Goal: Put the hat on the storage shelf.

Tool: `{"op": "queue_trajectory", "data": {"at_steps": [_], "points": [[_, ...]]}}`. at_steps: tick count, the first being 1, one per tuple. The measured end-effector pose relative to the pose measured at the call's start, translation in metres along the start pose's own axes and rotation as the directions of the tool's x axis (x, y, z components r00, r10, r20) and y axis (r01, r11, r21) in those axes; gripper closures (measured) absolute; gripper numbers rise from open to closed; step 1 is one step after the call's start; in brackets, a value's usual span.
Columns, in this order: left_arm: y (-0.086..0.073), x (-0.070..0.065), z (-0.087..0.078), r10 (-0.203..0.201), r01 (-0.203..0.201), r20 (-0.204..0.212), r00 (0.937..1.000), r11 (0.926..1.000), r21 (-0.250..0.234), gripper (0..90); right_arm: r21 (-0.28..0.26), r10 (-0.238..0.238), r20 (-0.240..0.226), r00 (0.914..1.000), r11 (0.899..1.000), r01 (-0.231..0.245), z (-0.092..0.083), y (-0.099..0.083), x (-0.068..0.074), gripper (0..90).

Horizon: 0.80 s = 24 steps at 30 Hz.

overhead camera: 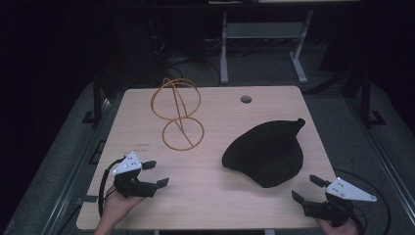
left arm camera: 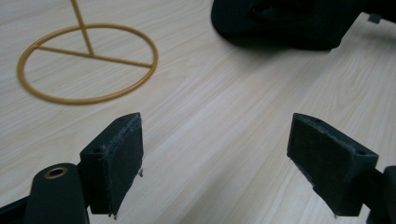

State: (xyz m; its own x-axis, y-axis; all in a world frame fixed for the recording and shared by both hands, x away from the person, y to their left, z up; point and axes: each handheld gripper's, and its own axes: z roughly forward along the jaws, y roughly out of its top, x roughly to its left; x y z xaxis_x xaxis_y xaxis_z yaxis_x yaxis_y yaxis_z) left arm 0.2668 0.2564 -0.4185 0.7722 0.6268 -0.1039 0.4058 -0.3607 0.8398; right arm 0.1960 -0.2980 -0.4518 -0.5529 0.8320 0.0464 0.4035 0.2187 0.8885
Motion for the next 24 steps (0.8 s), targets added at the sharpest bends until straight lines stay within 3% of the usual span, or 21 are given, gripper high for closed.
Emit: {"op": "queue_trajectory", "data": {"at_steps": [10,24], "points": [[0.015,-0.013,0.014,0.031,-0.03,0.044,0.9986,0.9995,-0.009,17.8,-0.02,0.023,-0.004,0.9997,1.0,-0.023,-0.003,-0.001,-0.003,14.3],[0.039,-0.032,0.037,0.089,-0.089,0.111,0.9898,0.996,0.001,17.5,-0.041,0.033,-0.004,0.9994,0.999,-0.033,-0.005,0.0,-0.004,14.3]]}}
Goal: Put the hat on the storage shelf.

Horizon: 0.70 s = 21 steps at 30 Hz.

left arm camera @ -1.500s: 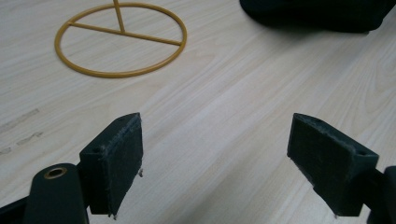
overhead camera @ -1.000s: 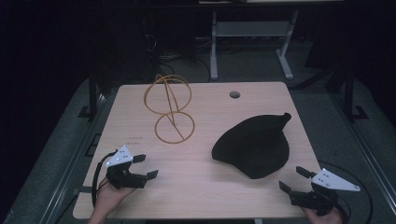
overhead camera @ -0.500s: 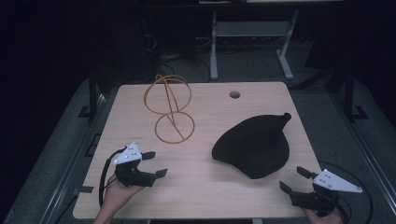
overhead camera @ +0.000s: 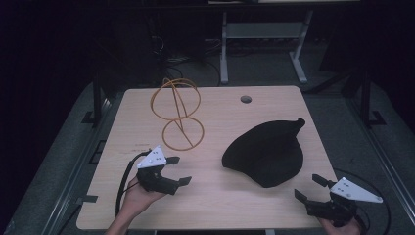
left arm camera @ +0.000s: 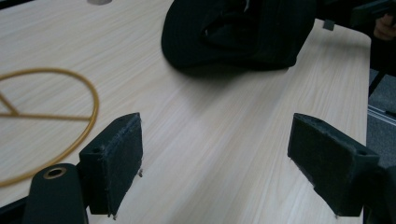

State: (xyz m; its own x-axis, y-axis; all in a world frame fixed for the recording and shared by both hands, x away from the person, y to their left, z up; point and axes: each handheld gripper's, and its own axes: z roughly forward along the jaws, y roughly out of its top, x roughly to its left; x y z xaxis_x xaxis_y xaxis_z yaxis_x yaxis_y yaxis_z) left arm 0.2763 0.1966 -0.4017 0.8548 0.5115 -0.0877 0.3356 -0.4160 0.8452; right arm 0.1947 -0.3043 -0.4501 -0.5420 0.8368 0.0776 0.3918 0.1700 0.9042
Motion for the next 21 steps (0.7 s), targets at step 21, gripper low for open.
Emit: {"op": "queue_trajectory", "data": {"at_steps": [21], "points": [[0.054,-0.027,0.064,0.107,-0.112,0.111,0.9881,0.9927,0.043,19.4,0.003,-0.004,-0.007,1.0,1.0,0.004,-0.003,-0.001,-0.003,14.3]]}}
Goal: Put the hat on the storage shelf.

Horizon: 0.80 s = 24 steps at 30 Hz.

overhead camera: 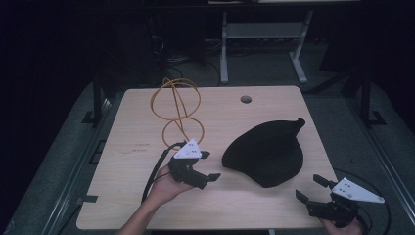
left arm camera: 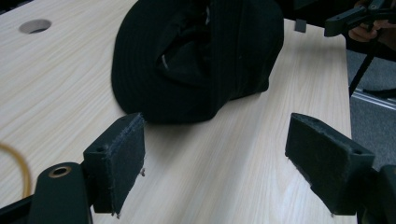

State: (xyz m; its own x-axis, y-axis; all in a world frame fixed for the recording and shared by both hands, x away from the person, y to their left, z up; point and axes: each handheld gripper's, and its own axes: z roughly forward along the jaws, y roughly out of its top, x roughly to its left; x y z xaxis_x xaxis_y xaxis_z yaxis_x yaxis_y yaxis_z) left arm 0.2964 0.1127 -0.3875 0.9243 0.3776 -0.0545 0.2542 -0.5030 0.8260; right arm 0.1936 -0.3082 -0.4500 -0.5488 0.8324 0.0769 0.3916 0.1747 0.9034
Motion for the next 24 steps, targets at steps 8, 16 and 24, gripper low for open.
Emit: {"op": "queue_trajectory", "data": {"at_steps": [8,16,24], "points": [[0.014,-0.002,0.023,0.025,-0.026,0.032,0.9992,0.9994,0.022,23.7,-0.003,0.003,-0.004,1.0,1.0,-0.003,-0.001,-0.001,-0.002,14.3],[0.02,-0.001,0.042,0.055,-0.056,0.04,0.9977,0.9972,0.049,33.2,-0.005,0.004,-0.004,1.0,1.0,-0.004,-0.001,-0.001,-0.002,14.2],[0.026,0.003,0.054,0.056,-0.06,0.066,0.9962,0.9969,0.051,46.8,-0.016,0.008,0.001,1.0,1.0,-0.008,-0.004,-0.001,-0.003,14.3]]}}
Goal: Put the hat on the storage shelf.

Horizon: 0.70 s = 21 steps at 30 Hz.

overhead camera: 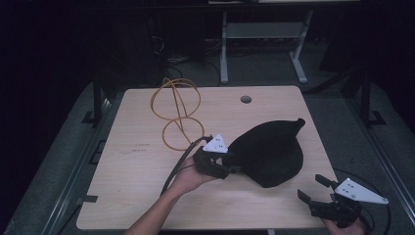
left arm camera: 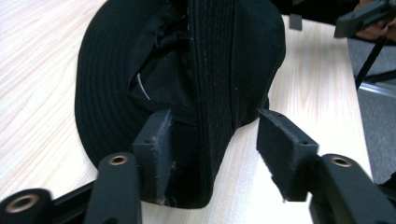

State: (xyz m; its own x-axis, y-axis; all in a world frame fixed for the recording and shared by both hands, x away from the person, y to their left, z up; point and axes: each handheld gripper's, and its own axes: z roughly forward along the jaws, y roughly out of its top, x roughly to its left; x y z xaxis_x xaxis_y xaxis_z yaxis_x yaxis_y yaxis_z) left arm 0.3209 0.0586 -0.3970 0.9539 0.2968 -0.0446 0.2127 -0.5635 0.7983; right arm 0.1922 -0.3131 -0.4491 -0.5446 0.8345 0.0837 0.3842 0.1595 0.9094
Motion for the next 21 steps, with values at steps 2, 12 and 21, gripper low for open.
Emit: {"op": "queue_trajectory", "data": {"at_steps": [2,12,21], "points": [[0.002,-0.001,0.004,0.014,-0.014,0.008,0.9999,0.9998,0.015,52.5,-0.005,0.003,-0.003,1.0,1.0,-0.003,0.0,0.0,0.0,14.3],[0.003,-0.004,0.005,0.042,-0.041,0.05,0.9979,0.9991,-0.005,82.7,0.007,-0.009,-0.027,0.9996,1.0,0.009,0.009,0.003,0.003,14.3],[0.01,-0.007,0.001,0.046,-0.042,0.081,0.9956,0.9978,-0.052,85.7,0.018,-0.024,-0.031,0.9992,1.0,0.024,0.02,0.009,0.012,14.2]]}}
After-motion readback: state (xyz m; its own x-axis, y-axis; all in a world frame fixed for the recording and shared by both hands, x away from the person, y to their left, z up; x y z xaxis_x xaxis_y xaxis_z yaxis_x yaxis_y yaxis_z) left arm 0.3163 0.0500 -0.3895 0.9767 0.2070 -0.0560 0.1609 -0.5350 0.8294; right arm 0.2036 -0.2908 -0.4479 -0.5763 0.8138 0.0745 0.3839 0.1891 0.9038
